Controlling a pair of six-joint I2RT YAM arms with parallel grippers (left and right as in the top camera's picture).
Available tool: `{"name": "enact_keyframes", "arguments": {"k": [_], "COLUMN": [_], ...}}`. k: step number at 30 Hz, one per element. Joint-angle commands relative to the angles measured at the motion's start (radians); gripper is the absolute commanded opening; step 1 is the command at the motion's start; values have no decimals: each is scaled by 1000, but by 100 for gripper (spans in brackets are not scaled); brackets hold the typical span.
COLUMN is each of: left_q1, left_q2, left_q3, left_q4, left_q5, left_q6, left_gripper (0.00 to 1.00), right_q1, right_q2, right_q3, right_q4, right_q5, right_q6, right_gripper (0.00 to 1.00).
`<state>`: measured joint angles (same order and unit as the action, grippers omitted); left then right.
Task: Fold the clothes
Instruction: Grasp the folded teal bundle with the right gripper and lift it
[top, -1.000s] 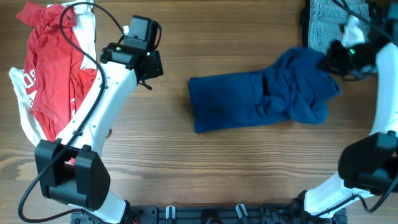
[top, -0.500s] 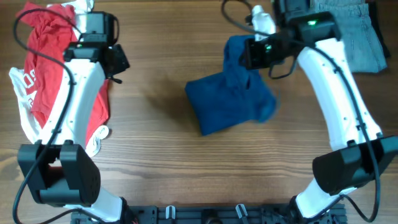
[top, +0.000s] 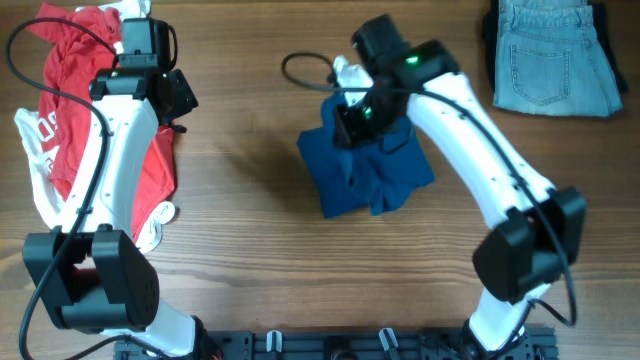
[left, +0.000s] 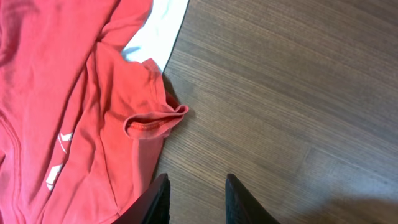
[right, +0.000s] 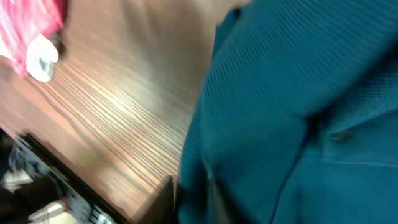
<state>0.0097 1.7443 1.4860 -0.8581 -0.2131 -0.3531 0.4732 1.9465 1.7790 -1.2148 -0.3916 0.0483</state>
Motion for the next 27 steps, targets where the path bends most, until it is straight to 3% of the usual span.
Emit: {"name": "enact_keyframes", "arguments": {"k": [1, 5, 9, 12, 16, 21, 25, 27], "left_q1": [6, 6, 6, 6, 5, -23, -47, -48], "left_q2": [11, 11, 11, 11, 12, 40, 83, 101], "left_q3": [3, 3, 3, 3, 3, 3, 3, 3], "left_q4": [8, 10, 12, 12, 12, 6, 17, 25], "left_q5": [-16, -16, -15, 4, 115, 250, 246, 246], "left_q6": [8, 8, 8, 8, 9, 9, 9, 9], "left_gripper": [29, 30, 31, 32, 32, 34, 36, 37], "right_q1": [45, 82, 73, 34, -59, -207, -251, -243], "right_q2": [53, 58, 51, 37, 13, 13, 13, 13], "right_q3": [-14, -14, -9, 3, 5, 5, -8, -29], "right_q4": [5, 10, 22, 19, 9, -6, -37, -42], "right_q5": [-76, -56, -35, 99, 204, 136, 65, 64], "right_q6": [-80, -104, -89, -6, 39, 25, -26, -26], "right_gripper": [41, 57, 58, 61, 63, 74, 76, 72]}}
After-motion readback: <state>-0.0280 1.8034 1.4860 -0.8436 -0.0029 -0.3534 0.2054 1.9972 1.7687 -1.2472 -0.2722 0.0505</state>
